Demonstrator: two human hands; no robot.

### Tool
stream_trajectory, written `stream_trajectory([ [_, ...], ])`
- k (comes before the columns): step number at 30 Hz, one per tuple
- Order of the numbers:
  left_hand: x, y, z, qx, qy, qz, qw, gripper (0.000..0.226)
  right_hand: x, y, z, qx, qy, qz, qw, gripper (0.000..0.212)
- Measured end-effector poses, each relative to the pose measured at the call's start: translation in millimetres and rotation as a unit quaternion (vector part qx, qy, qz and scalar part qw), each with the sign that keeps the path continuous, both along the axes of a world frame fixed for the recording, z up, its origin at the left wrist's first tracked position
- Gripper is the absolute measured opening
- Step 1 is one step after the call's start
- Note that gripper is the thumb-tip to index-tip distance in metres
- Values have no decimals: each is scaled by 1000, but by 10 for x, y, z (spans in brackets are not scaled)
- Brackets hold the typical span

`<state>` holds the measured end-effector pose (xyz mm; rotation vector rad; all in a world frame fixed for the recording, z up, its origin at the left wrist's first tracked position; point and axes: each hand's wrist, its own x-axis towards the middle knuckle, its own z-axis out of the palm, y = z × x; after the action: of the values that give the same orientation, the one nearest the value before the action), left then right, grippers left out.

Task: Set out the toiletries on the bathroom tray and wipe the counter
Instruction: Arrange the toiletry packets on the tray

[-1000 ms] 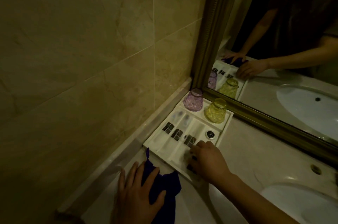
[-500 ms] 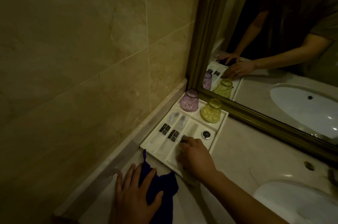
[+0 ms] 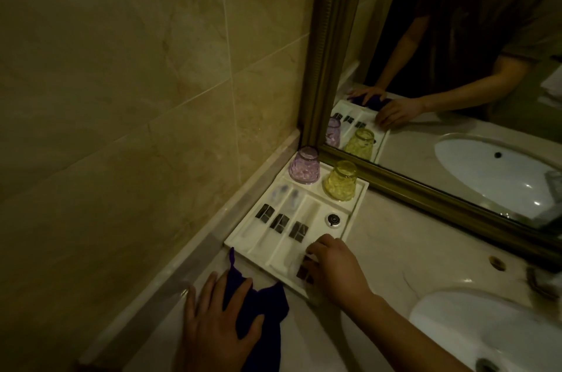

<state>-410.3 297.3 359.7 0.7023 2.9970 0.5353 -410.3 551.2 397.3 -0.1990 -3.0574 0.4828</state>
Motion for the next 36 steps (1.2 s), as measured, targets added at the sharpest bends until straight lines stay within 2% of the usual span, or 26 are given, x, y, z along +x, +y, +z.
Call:
stream_trajectory([
  [5,-11,0,41,-20,-10,4,1000,65,-176,354,61,49,22,-47,997,41],
  [9,1,-6,74,-39,-22,7,999,65,-360,608,71,138,-54,47,988,49],
  [12,1,3,97,-50,-23,10,998,66,-341,674,34,157,-74,56,983,47],
  [16,-2,-4,75,-51,-14,14,999,66,-215,601,94,80,-44,5,996,47],
  [22,1,-11,28,-50,-31,22,998,70,332,115,178,-60,38,-43,997,33],
  [27,32,-18,27,6,3,17,1000,67,644,-250,180,-84,70,-26,994,25],
  [29,0,17,75,19,-48,36,998,79,717,-383,215,-100,91,-22,991,25],
  [32,-130,87,176,57,-191,99,975,104,825,-666,249,-125,95,-6,988,28],
  [34,-190,107,289,106,-269,122,950,92,866,-864,244,-149,51,22,987,34],
  [36,-192,96,389,159,-302,124,932,56,884,-1030,220,-168,1,44,985,51],
])
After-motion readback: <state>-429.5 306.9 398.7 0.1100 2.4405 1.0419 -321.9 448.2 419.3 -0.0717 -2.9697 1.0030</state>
